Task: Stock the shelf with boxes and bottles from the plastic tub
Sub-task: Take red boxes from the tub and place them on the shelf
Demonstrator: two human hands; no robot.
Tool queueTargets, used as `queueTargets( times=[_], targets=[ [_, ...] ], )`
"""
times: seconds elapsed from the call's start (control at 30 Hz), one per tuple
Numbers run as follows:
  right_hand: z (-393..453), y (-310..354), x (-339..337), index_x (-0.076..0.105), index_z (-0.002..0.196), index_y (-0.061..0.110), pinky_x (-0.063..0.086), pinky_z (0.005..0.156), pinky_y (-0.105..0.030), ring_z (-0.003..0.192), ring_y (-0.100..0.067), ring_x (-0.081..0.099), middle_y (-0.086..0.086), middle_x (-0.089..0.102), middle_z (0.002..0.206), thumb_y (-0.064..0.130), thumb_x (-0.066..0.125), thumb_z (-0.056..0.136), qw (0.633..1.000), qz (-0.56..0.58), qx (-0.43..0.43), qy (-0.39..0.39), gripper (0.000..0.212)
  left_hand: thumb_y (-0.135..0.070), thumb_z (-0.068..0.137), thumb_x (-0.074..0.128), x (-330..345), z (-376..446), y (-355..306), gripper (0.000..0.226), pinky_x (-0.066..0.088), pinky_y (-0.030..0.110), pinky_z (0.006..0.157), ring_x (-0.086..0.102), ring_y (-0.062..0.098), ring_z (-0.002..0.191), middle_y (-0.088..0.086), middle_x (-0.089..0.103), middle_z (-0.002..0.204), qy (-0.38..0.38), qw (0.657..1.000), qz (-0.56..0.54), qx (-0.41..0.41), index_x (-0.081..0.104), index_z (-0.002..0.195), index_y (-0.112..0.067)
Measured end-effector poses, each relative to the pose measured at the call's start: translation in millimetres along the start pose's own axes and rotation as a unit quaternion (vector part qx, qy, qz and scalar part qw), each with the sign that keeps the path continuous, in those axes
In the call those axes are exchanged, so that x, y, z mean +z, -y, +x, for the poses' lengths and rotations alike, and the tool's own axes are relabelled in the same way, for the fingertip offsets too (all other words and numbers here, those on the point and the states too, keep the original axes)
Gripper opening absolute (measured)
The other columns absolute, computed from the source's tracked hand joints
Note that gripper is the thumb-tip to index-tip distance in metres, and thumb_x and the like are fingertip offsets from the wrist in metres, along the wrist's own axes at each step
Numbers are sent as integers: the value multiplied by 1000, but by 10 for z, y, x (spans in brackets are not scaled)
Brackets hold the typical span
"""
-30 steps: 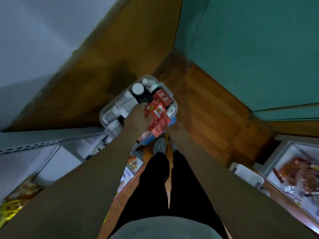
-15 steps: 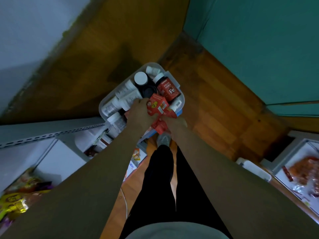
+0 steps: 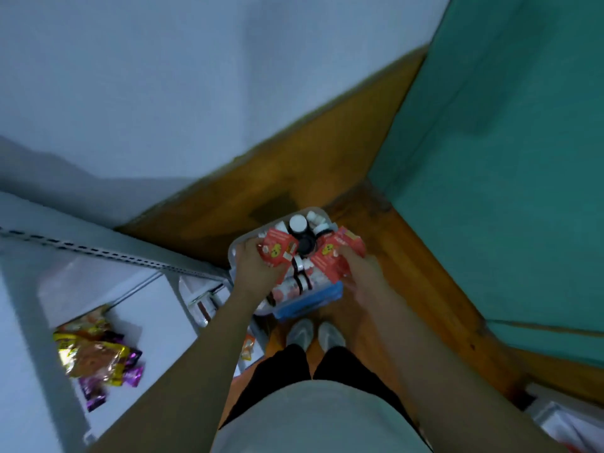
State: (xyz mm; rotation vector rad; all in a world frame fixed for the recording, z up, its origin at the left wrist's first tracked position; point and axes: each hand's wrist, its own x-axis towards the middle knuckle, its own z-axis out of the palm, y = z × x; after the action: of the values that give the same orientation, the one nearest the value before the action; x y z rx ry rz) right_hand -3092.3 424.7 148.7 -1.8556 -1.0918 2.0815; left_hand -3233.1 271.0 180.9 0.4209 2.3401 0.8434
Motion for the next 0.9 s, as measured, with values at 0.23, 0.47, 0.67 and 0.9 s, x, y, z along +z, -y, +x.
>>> queueTargets(
  times=[0.23, 0.47, 0.67, 0.9],
  targets=[
    [-627, 912, 55, 50, 130, 6, 56, 64, -30, 93, -21, 70, -15, 67, 118, 20, 77, 83, 987, 16, -84, 135, 56, -30, 78, 83, -469, -659, -474, 64, 42, 9, 68, 54, 0, 90, -4, 49, 119, -158, 977, -143, -13, 38, 123, -24],
    [-1329, 1249, 492, 53, 129, 11, 58, 84, -35, 102, -22, 71, -10, 69, 118, 28, 74, 86, 944, -52, -125, 302, 51, -33, 77, 83, -770, -1421, -600, 68, 55, 24, 85, 63, 2, 100, -13, 58, 114, -266, 942, -202, -10, 35, 126, -29],
    [-2195, 1105, 860, 56, 129, 13, 56, 91, -40, 104, -21, 71, -8, 71, 115, 35, 70, 86, 886, -96, -149, 428, 50, -32, 77, 83, -1153, -2326, -510, 66, 58, 22, 79, 64, -4, 98, -20, 57, 112, -362, 897, -252, 17, 40, 127, -30],
    [-3410, 584, 1392, 54, 131, 8, 55, 88, -41, 99, -19, 71, -6, 73, 106, 40, 71, 78, 797, -140, -180, 560, 64, -50, 74, 80, -1601, -3411, 45, 68, 60, 29, 81, 61, 9, 107, -7, 51, 122, -525, 819, -230, 7, 43, 129, -35]
  ],
)
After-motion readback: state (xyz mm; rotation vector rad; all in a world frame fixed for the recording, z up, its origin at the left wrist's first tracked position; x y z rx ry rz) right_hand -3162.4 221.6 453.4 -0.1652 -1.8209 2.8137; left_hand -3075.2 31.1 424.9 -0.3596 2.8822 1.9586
